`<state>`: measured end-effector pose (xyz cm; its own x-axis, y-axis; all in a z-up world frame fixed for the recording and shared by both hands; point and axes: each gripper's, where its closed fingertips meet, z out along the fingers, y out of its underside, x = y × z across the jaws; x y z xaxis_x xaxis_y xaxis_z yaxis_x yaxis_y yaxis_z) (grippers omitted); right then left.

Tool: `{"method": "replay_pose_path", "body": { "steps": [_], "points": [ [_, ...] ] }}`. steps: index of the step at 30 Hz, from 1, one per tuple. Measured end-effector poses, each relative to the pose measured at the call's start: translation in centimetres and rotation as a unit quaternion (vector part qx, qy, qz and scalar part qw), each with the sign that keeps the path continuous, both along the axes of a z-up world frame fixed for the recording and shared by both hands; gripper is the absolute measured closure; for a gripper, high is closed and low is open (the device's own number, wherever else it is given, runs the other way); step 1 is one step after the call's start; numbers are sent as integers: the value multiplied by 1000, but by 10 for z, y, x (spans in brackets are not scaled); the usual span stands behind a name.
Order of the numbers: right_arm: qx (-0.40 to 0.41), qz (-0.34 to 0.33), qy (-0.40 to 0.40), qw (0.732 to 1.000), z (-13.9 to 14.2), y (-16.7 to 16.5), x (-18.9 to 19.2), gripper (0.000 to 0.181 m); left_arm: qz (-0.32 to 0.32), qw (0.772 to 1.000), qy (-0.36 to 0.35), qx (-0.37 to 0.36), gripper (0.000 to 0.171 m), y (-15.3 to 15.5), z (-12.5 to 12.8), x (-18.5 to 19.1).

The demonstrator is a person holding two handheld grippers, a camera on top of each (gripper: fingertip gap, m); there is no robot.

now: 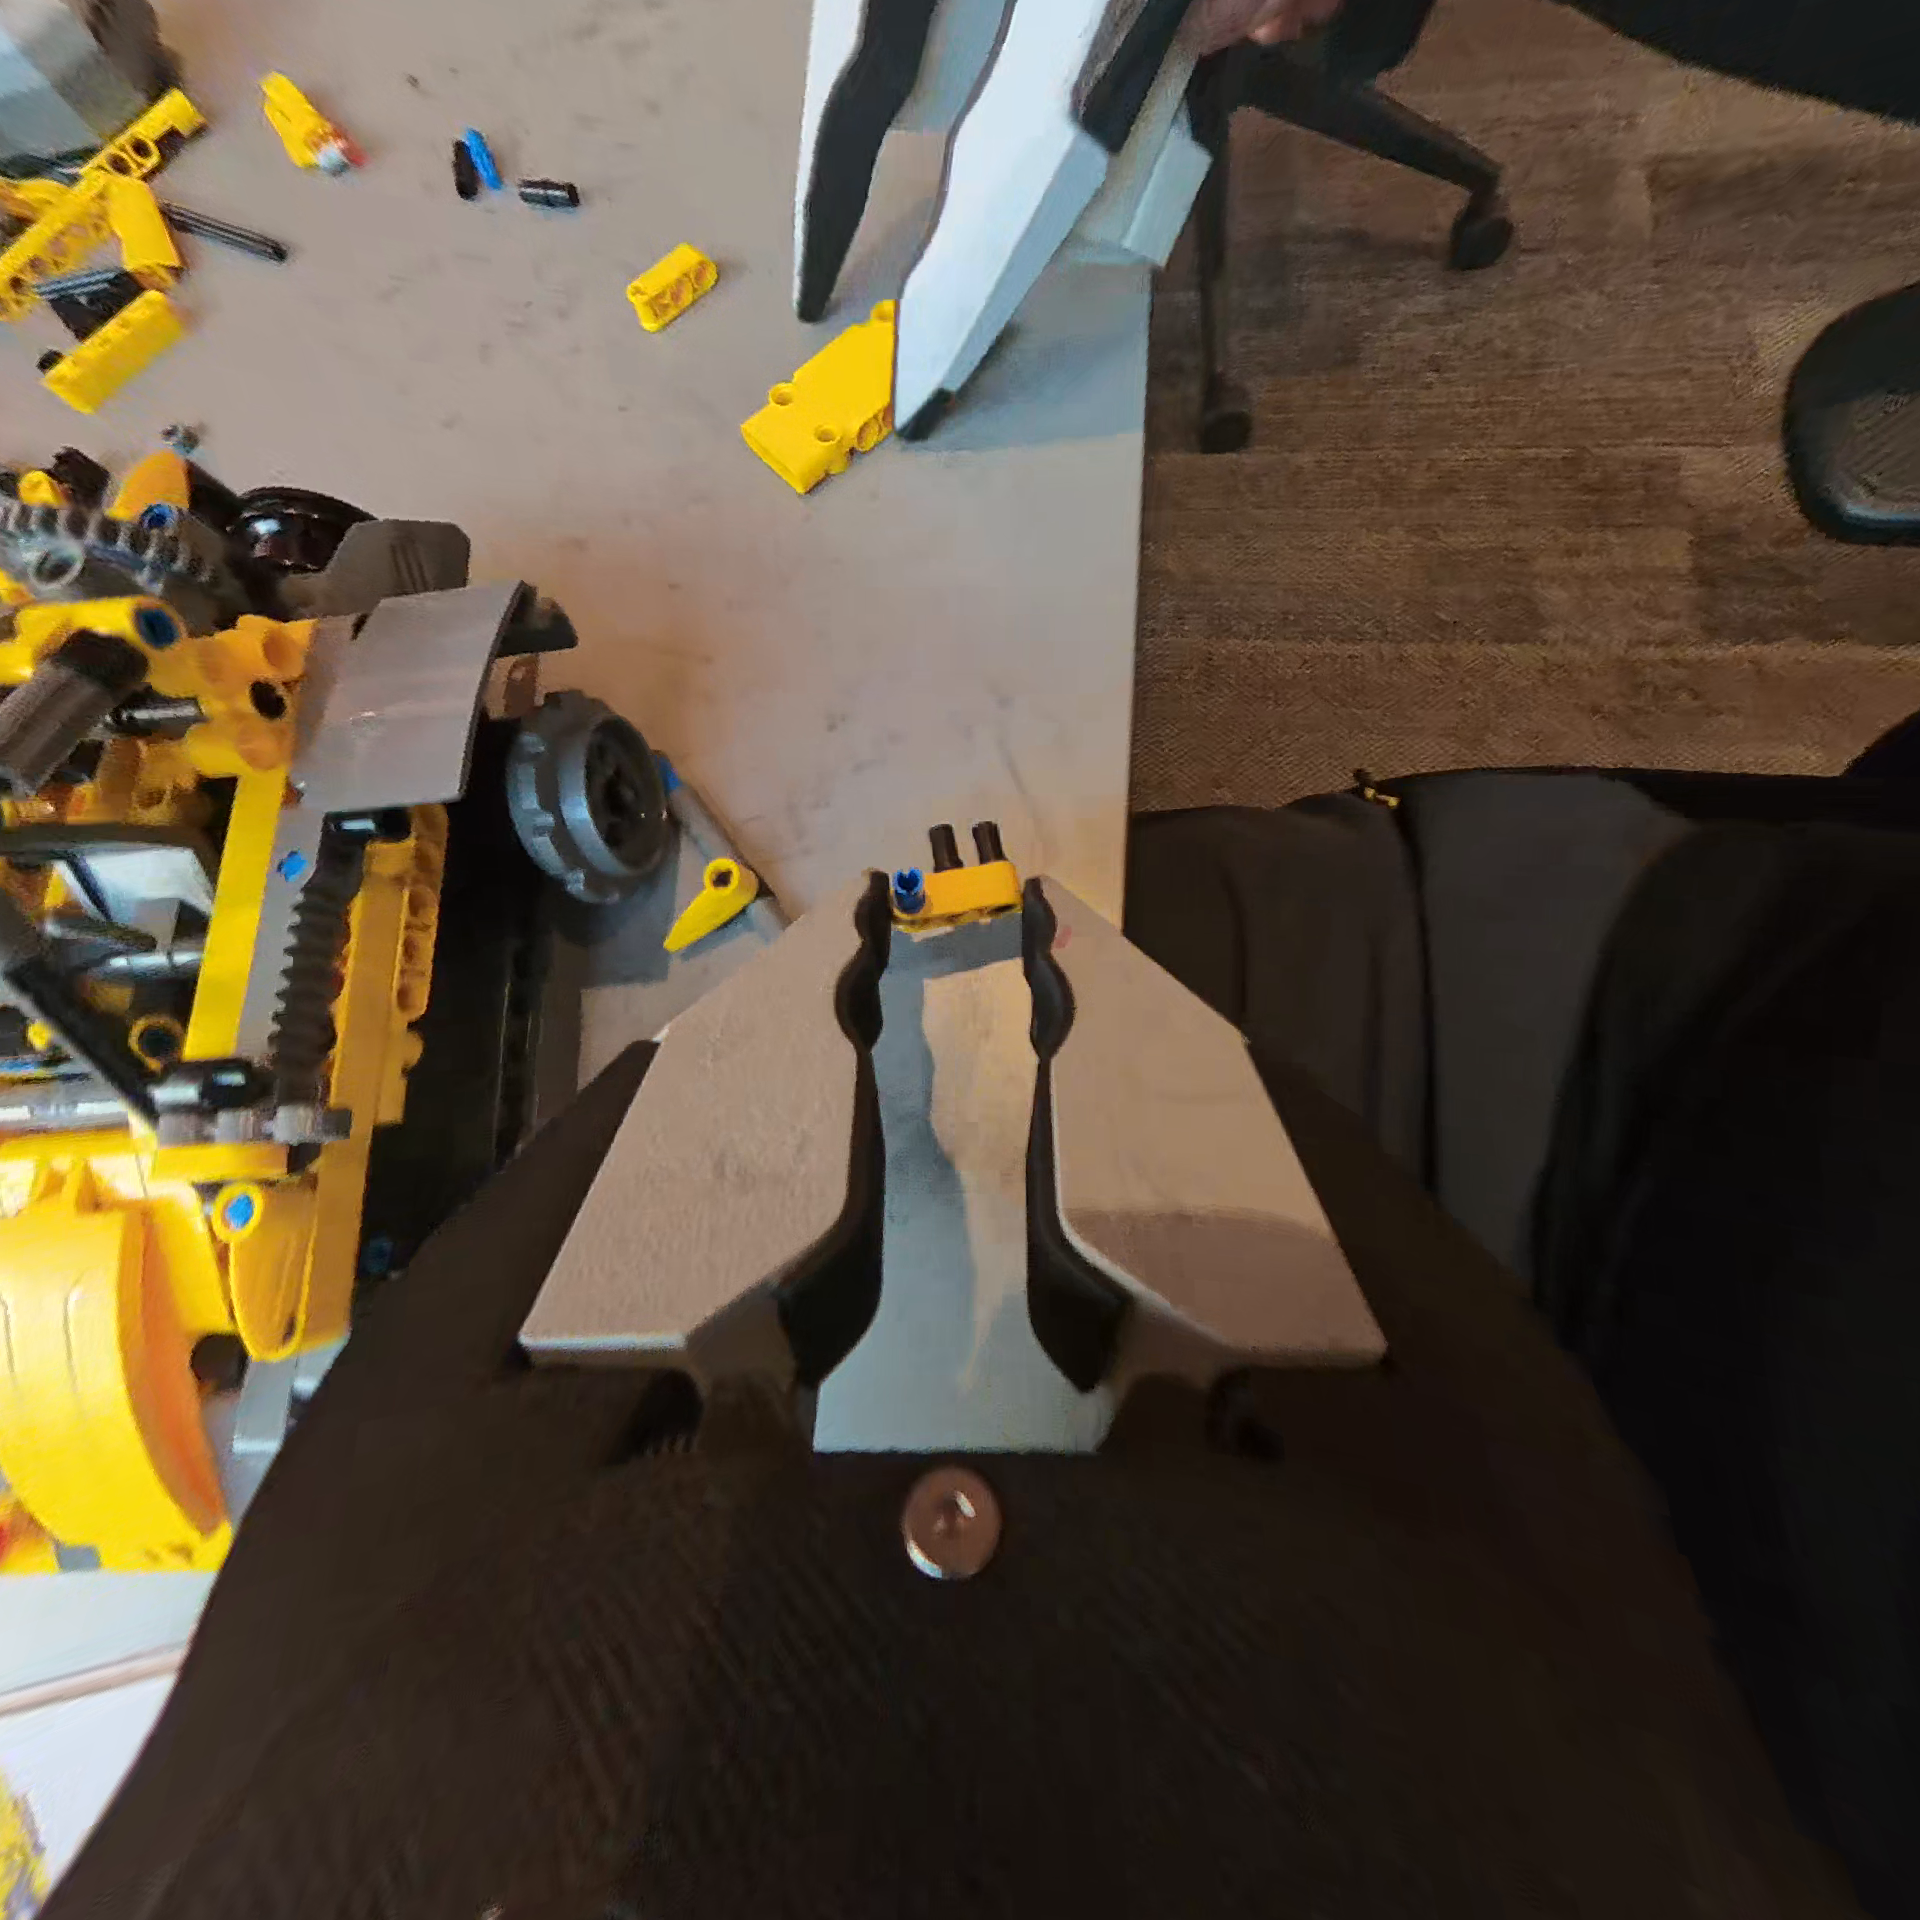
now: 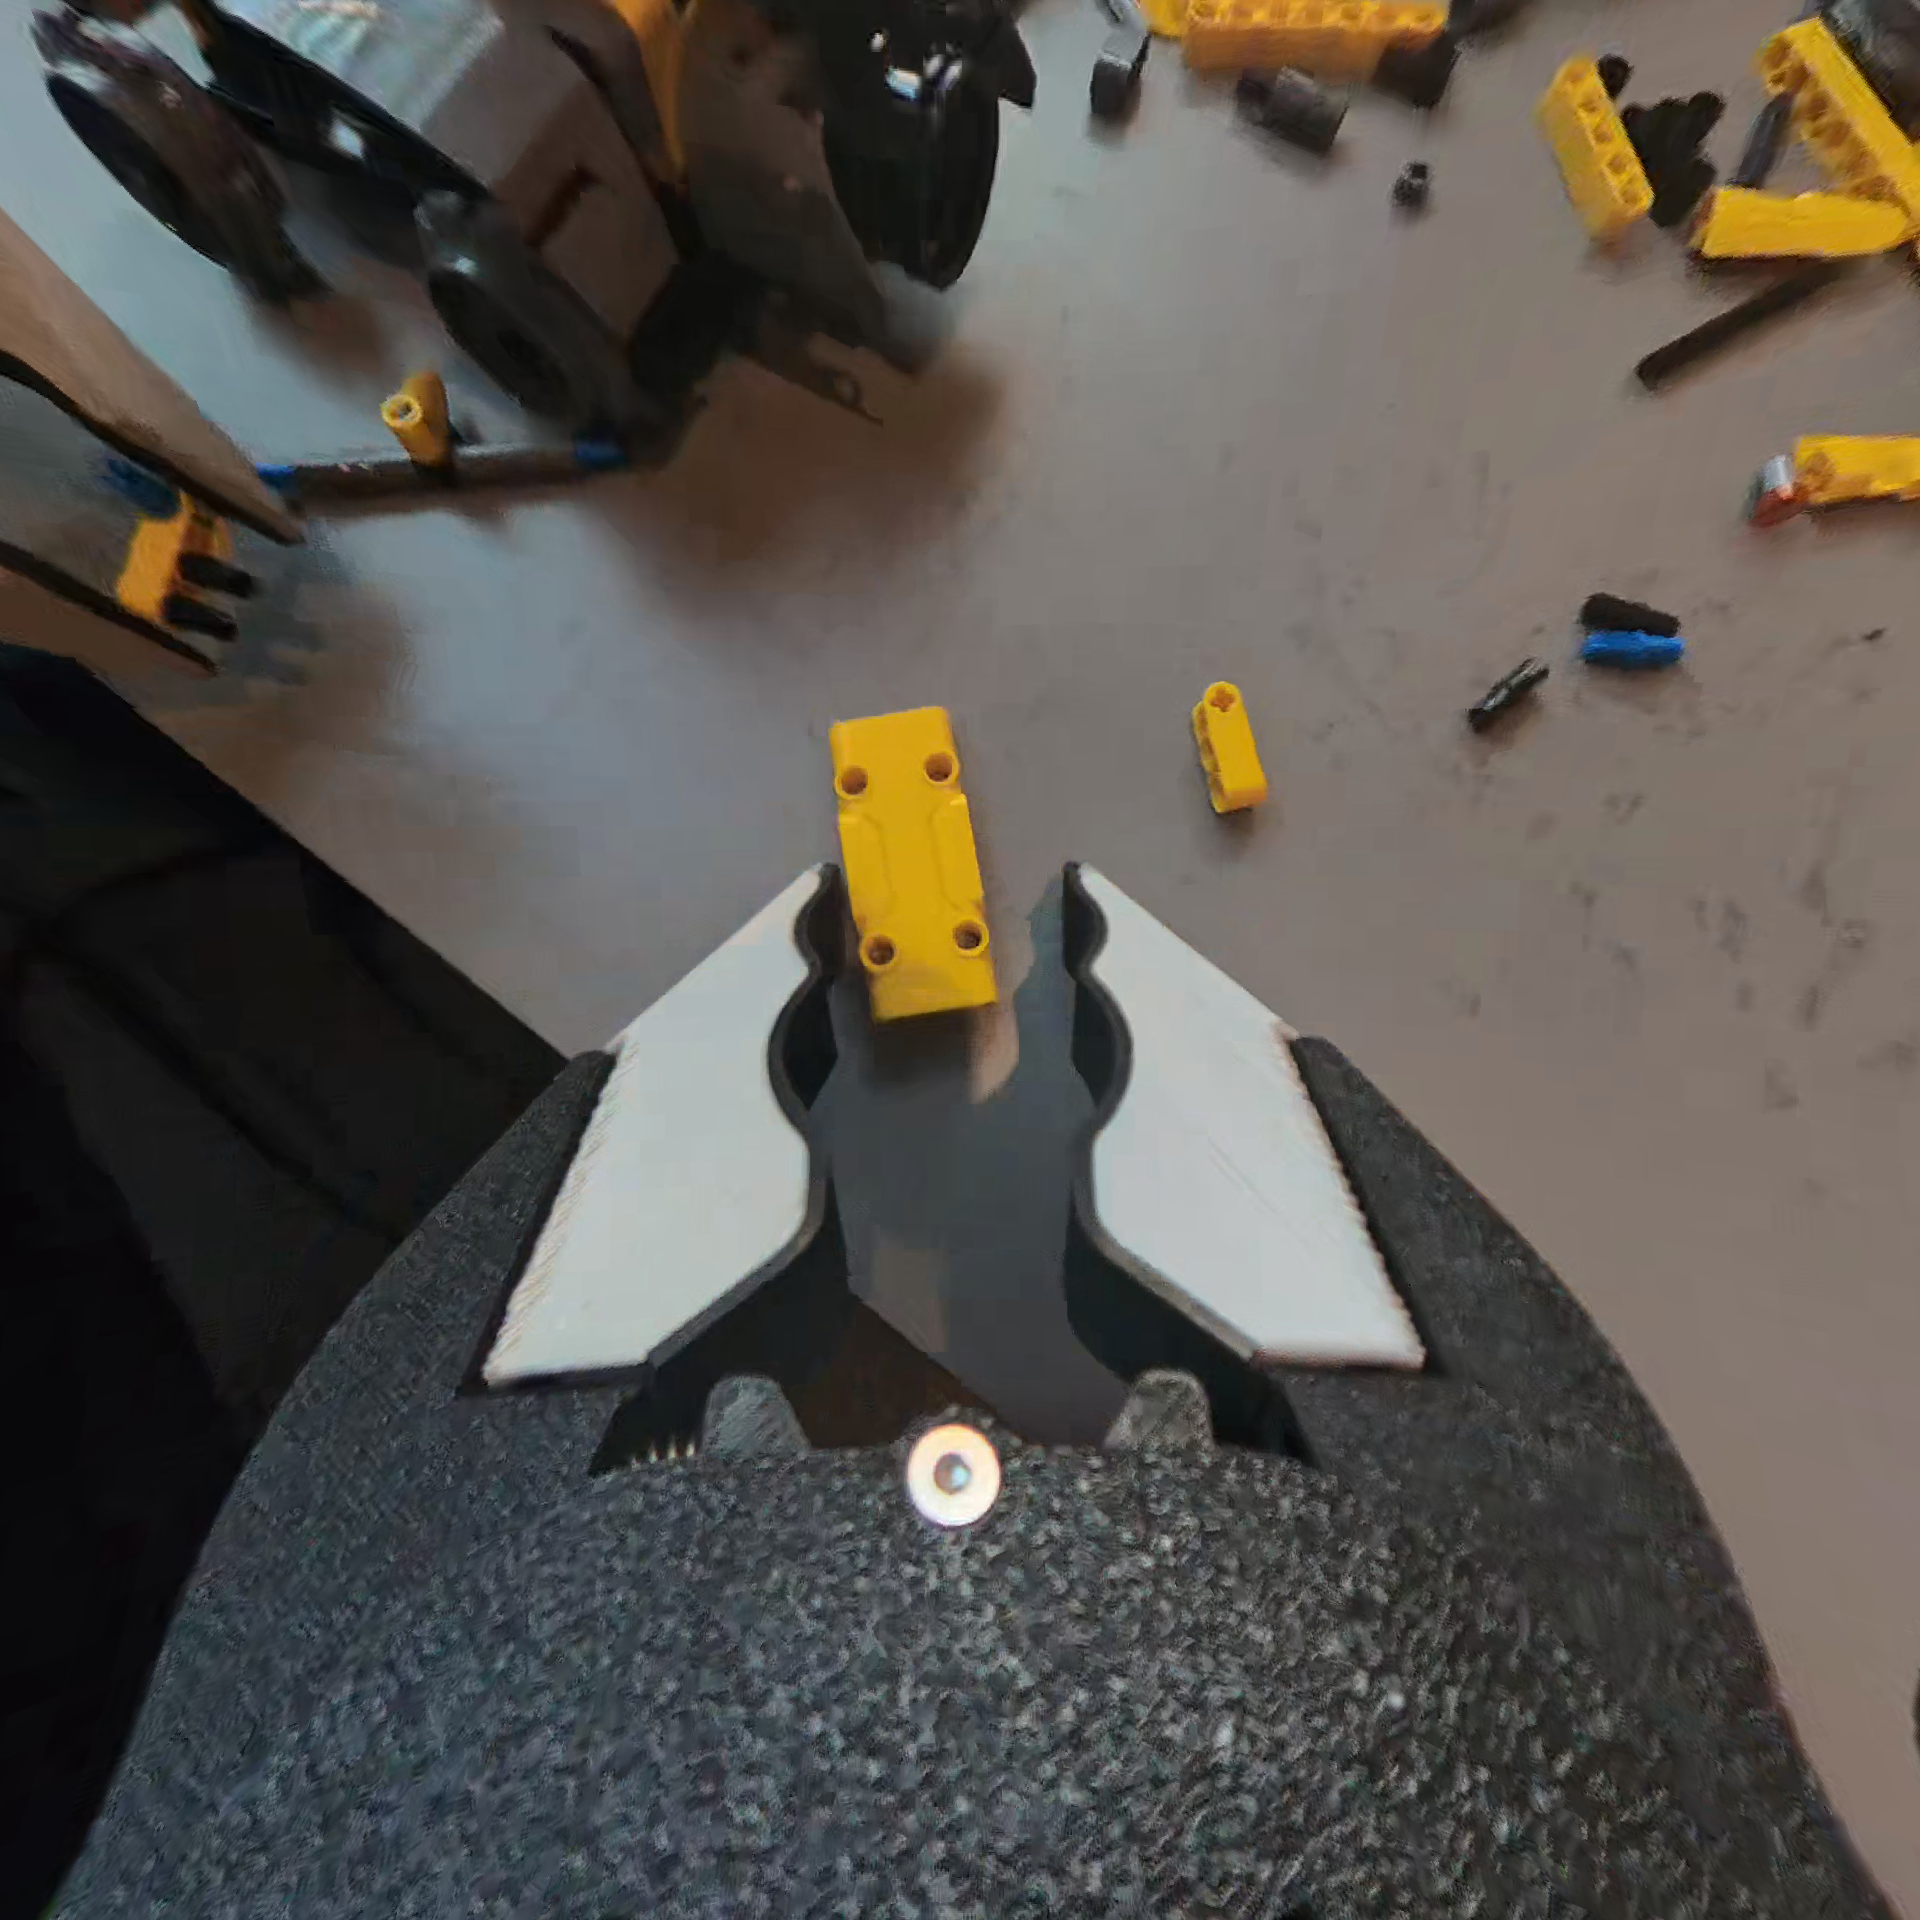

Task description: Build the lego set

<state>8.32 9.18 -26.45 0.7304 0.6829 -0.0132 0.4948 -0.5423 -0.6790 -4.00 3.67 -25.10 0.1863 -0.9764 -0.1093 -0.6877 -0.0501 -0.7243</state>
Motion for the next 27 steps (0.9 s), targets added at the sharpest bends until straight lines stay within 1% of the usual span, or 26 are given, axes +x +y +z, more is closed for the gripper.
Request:
{"method": "replay_pose_path", "body": {
  "steps": [2, 3, 5, 6, 9, 13, 17, 21, 24, 27],
  "points": [
    [-12, 38, 29, 999, 4, 0, -8, 146, -4, 1000, 17, 8, 149, 5, -5, 4],
    [-23, 58, 25, 998, 2, -2, -9, 156, -7, 1000, 23, 4, 149, 5, -7, 5],
    [-23, 123, 15, 992, 2, -10, -17, 156, -12, 1000, 26, -11, 149, 3, -8, 7],
    [-10, 157, 8, 988, 3, -14, -21, 156, -15, 999, 25, -14, 149, 3, -8, 7],
    [12, 251, -4, 968, 4, -30, -38, 156, -23, 999, 18, -15, 149, 2, -8, 8],
    [29, 326, -24, 945, 5, -43, -59, 156, -24, 999, 7, -22, 149, 1, -8, 10],
    [31, 343, -28, 938, 4, -44, -67, 156, -24, 999, -1, -30, 149, -2, -9, 6],
    [25, 348, -29, 937, 4, -44, -67, 156, -29, 999, -1, -26, 149, -3, -8, 5],
    [15, 336, -35, 941, 4, -42, -64, 154, -34, 999, -1, -29, 150, -4, -8, 5],
    [16, 320, -60, 945, 5, -41, -56, 152, -36, 999, -2, -32, 149, -4, -9, 5]
  ]
}}
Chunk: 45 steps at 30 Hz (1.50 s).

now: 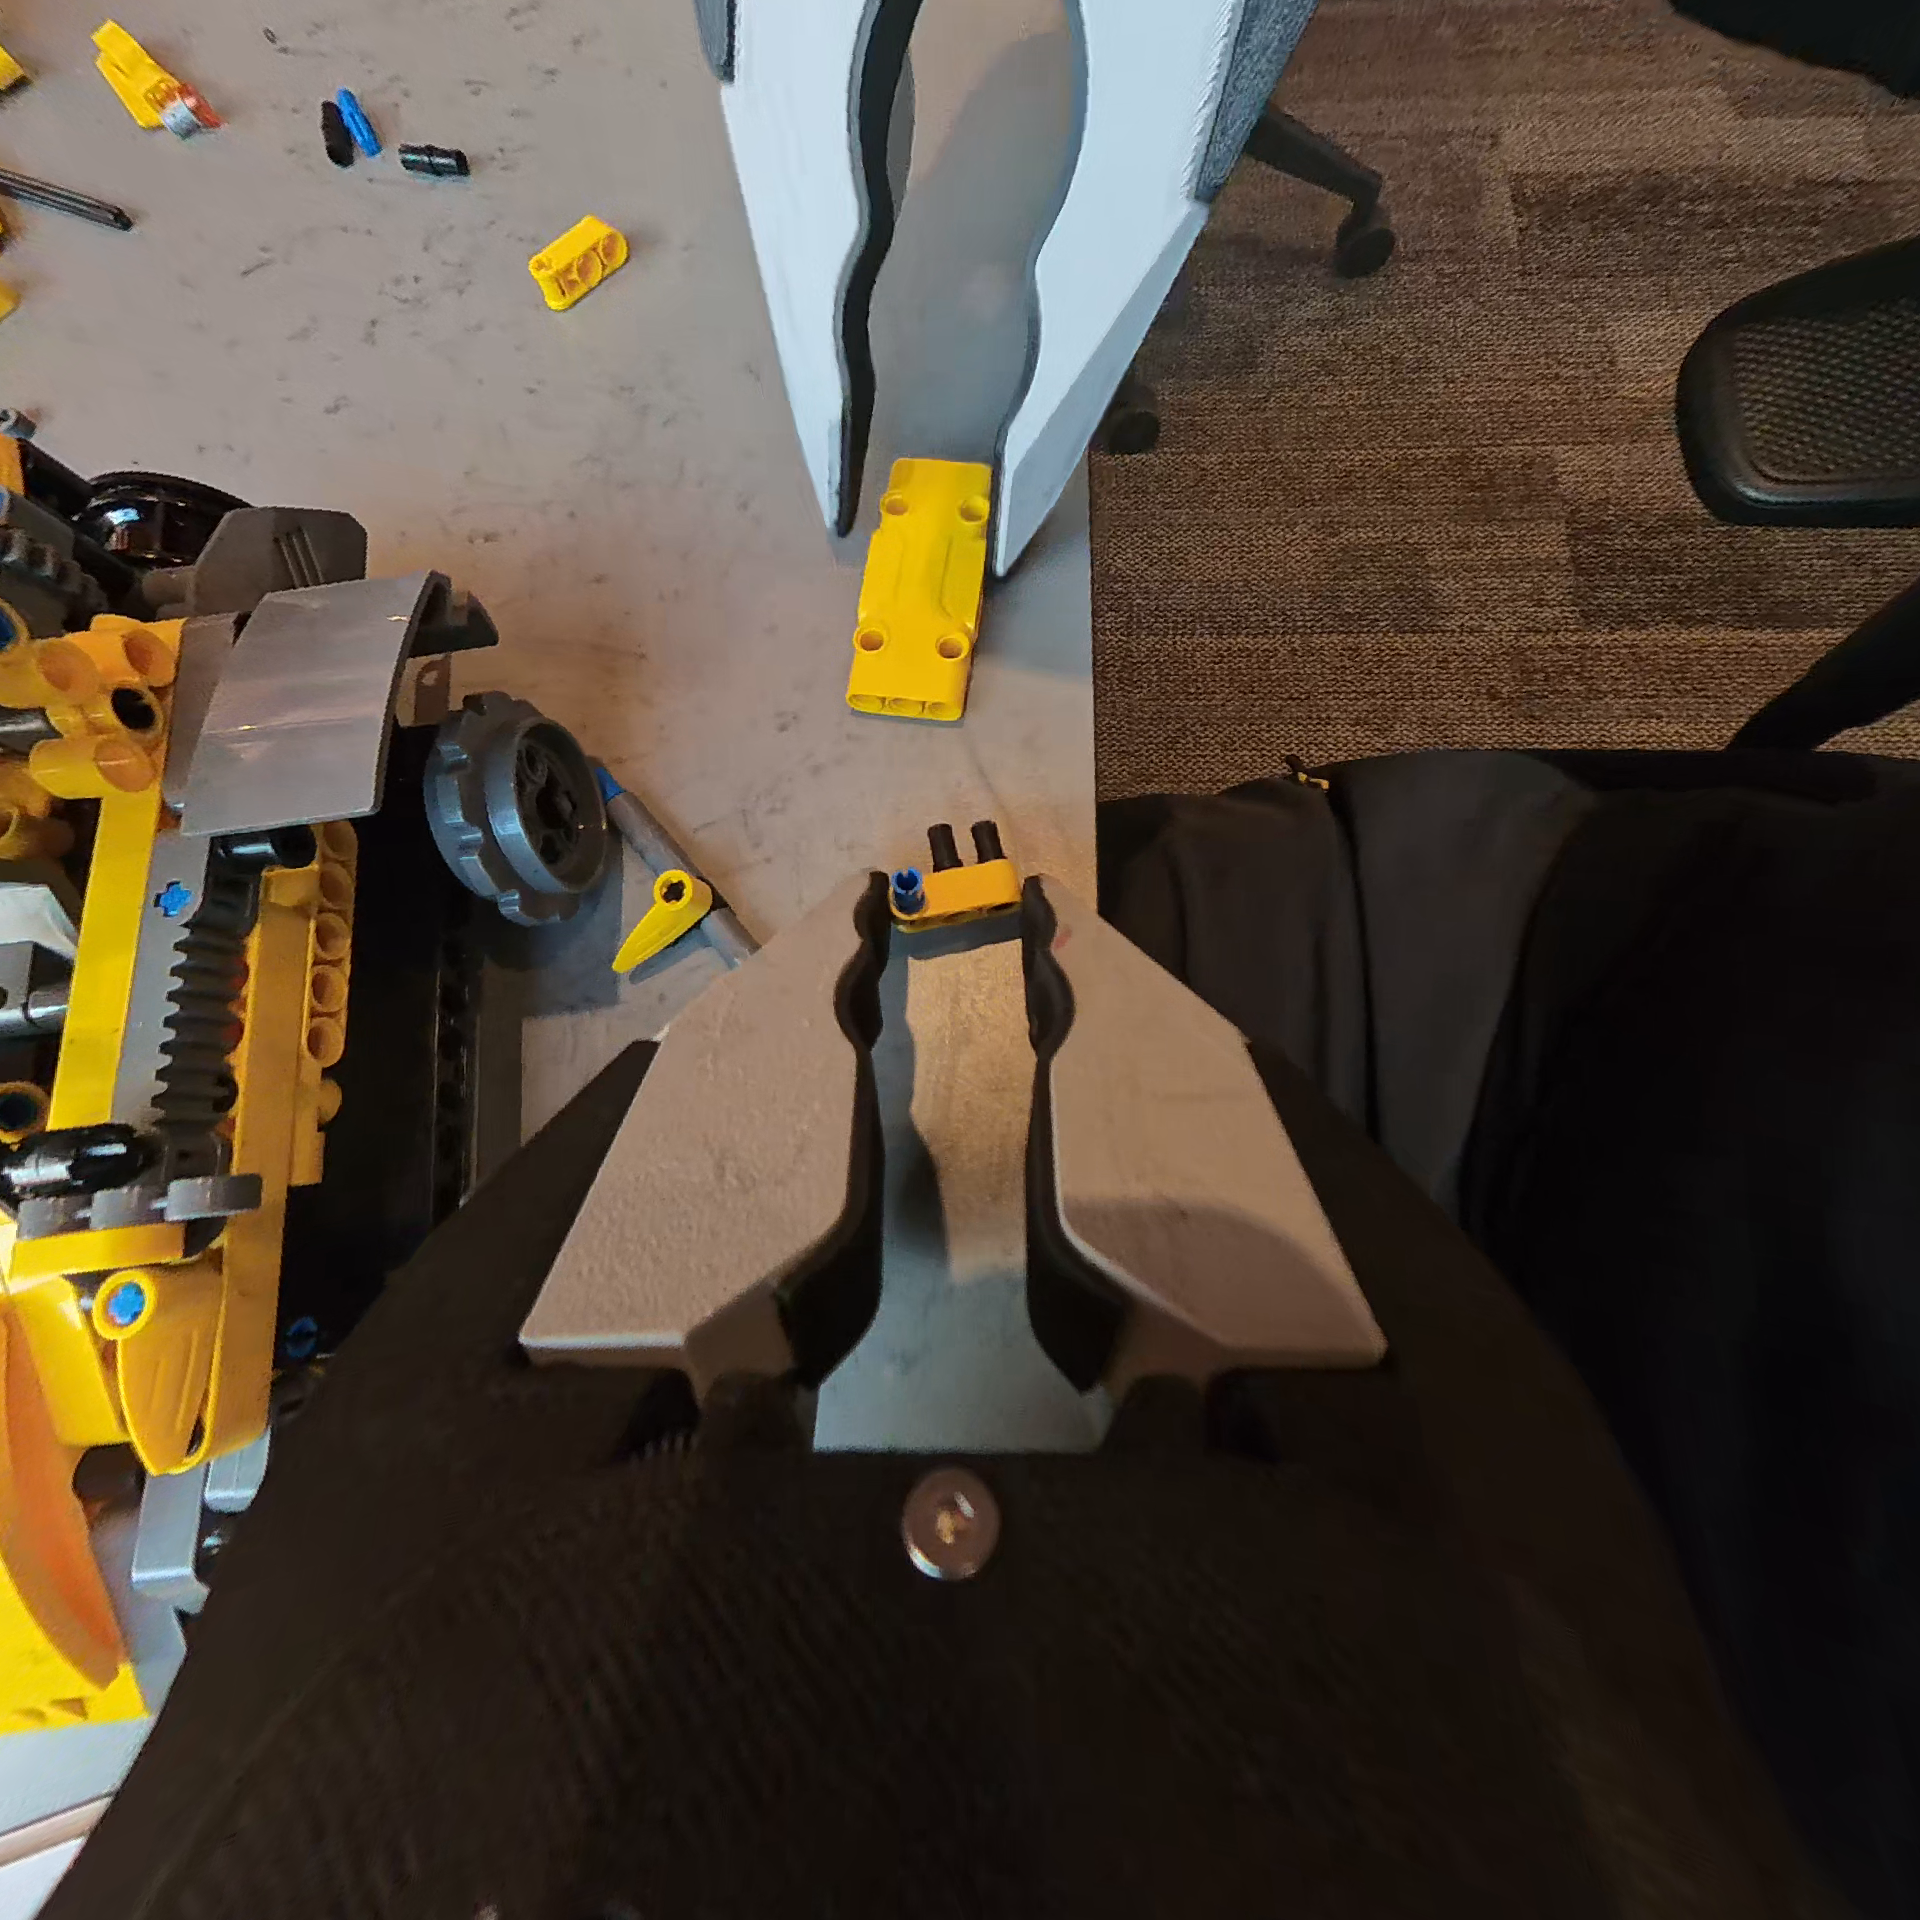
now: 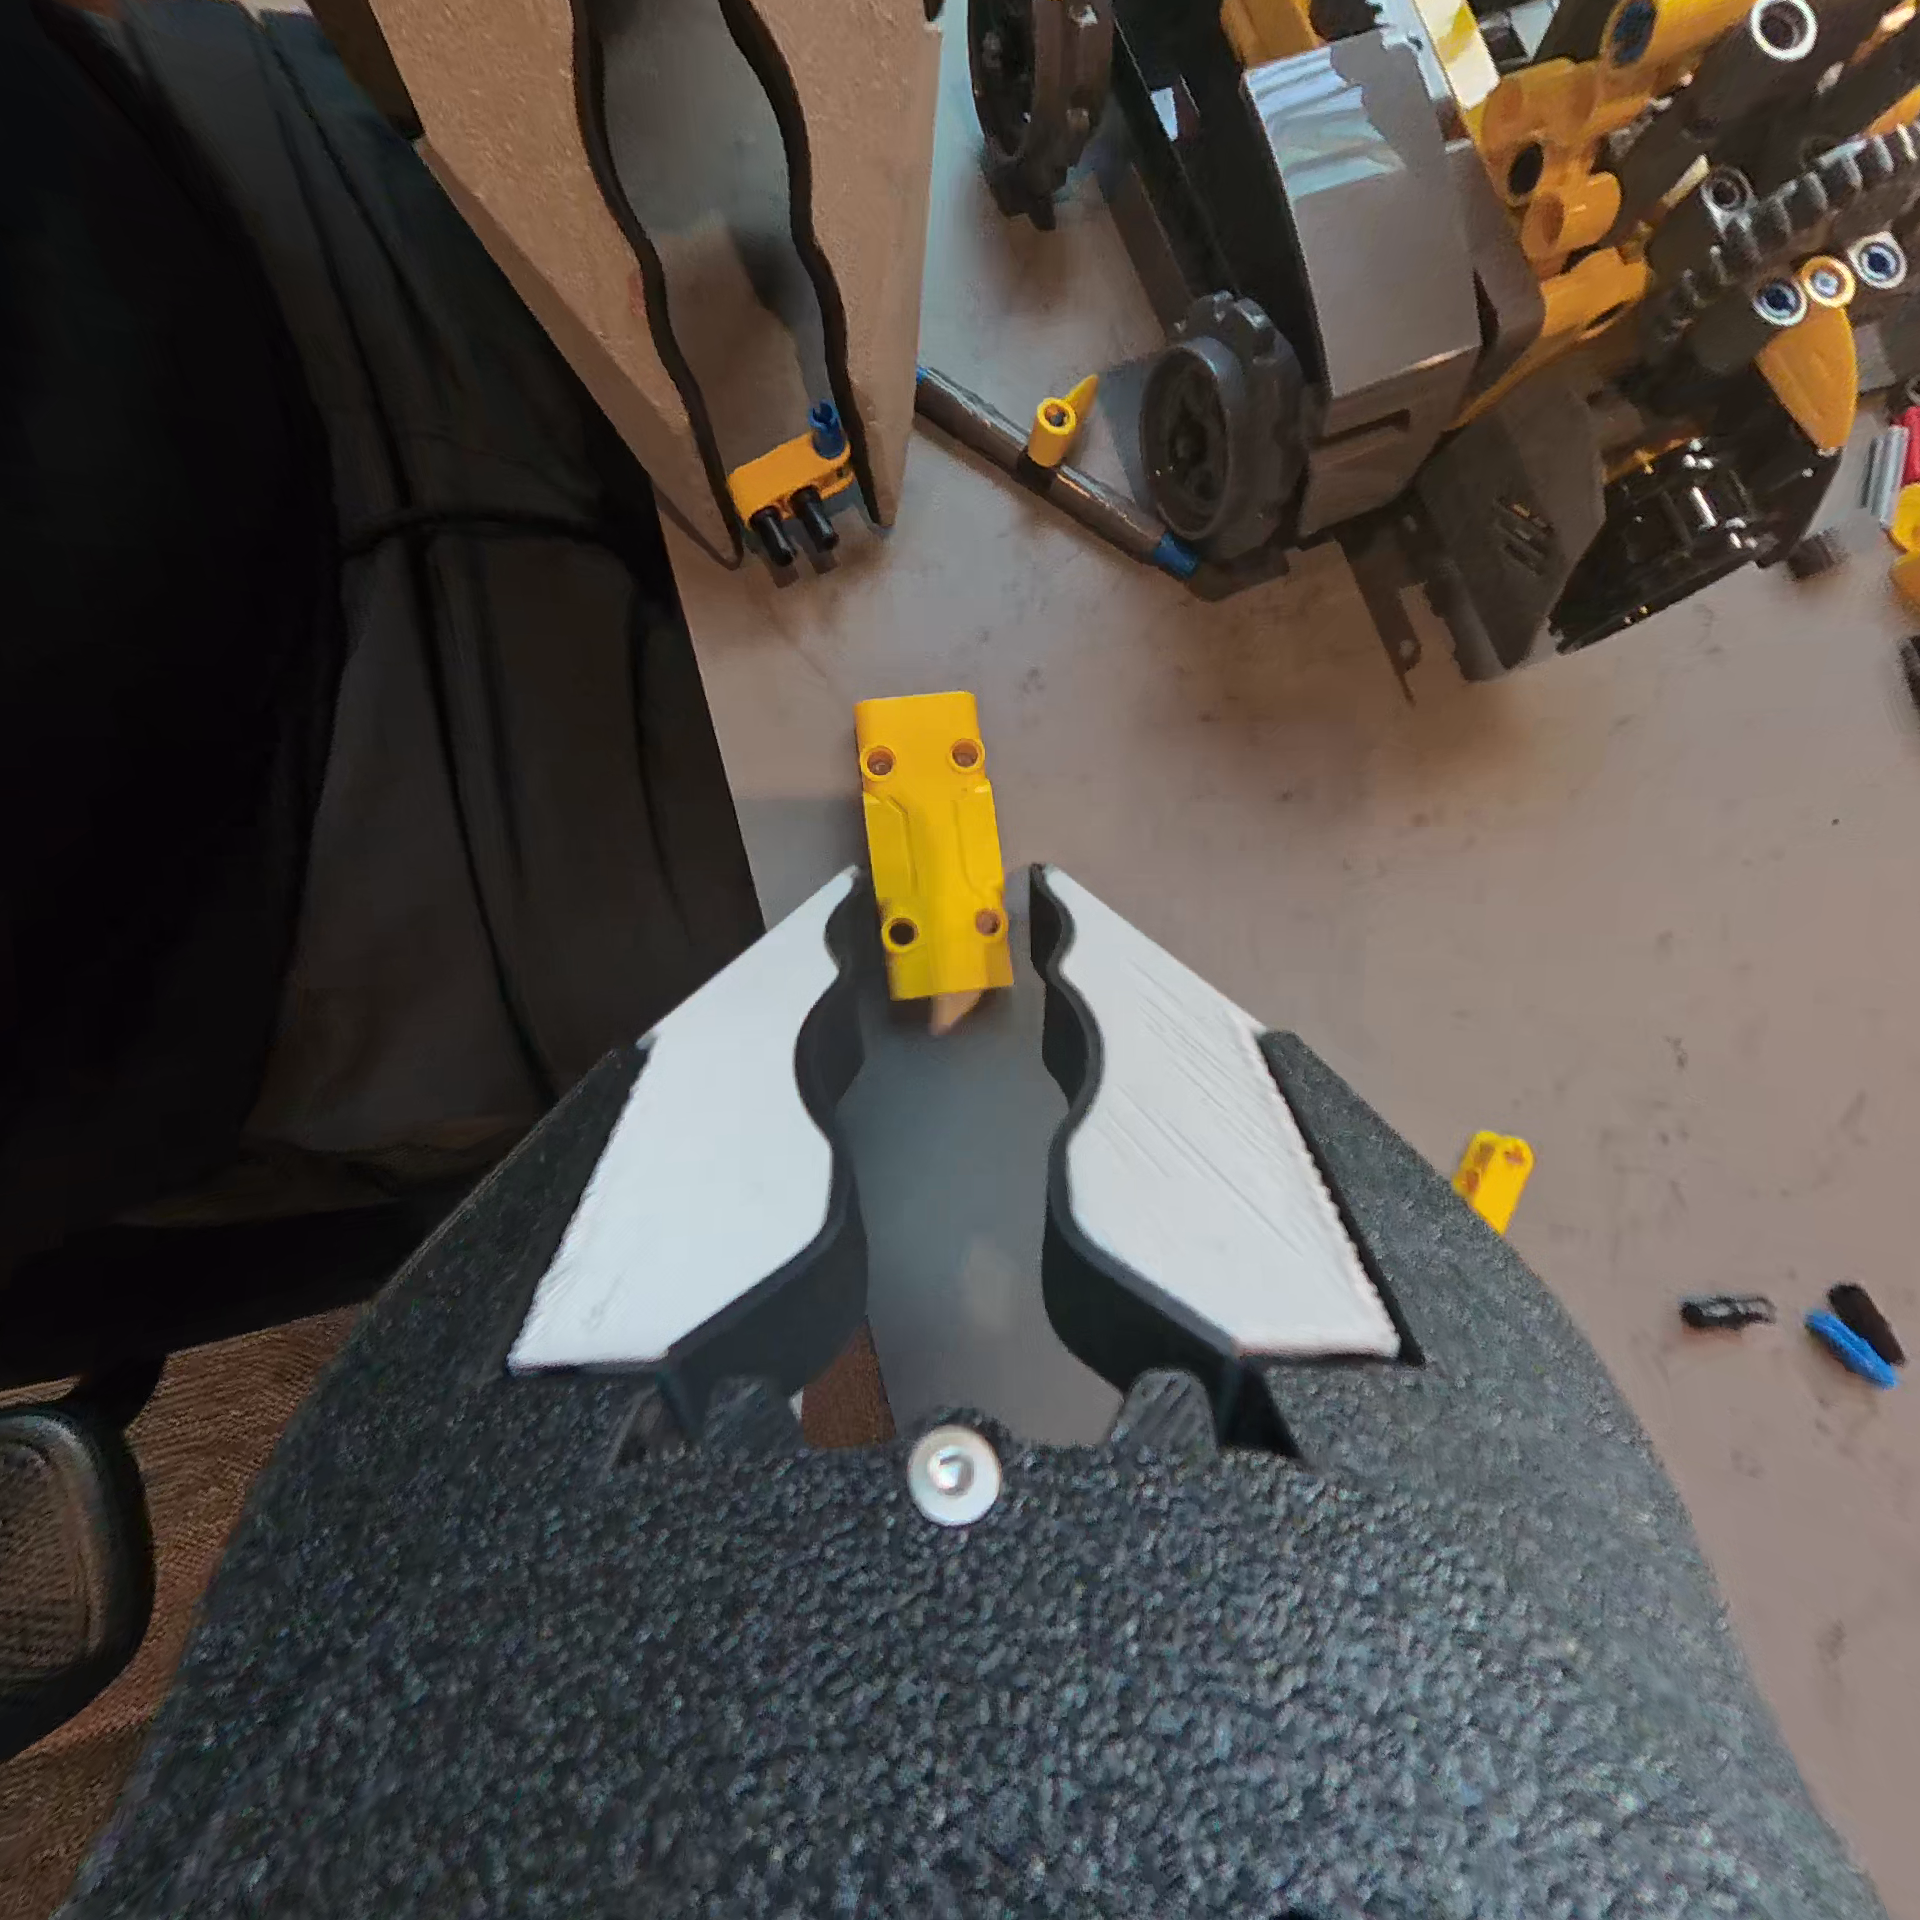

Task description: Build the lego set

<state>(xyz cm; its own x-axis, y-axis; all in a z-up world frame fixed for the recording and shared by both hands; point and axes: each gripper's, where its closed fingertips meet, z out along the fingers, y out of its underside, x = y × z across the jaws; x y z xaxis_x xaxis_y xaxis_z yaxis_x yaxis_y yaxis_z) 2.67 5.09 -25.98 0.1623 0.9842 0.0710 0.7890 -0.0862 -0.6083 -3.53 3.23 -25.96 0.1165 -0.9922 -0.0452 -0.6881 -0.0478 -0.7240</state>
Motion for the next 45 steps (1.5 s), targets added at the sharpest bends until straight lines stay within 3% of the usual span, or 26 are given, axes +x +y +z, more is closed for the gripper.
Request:
{"method": "replay_pose_path", "body": {
  "steps": [7, 15, 23, 37, 45],
  "points": [
    [2, -34, -8, 999, 0, 2, 21, 152, -2, 1000, -1, -7, 150, 0, 0, 2],
    [9, -5, -23, 1000, 1, 2, 19, 159, 3, 1000, -1, -16, 149, 3, -1, 9],
    [45, -10, 4, 999, 22, 5, 18, 156, 23, 1000, -1, 1, 149, 10, 0, 10],
    [1, -51, 39, 998, 10, 2, 23, 145, 28, 999, -1, -14, 149, 14, -1, 19],
    [-18, -56, 42, 997, 3, 1, 19, 147, 21, 999, -1, -26, 149, 11, -1, 25]
  ]
}}
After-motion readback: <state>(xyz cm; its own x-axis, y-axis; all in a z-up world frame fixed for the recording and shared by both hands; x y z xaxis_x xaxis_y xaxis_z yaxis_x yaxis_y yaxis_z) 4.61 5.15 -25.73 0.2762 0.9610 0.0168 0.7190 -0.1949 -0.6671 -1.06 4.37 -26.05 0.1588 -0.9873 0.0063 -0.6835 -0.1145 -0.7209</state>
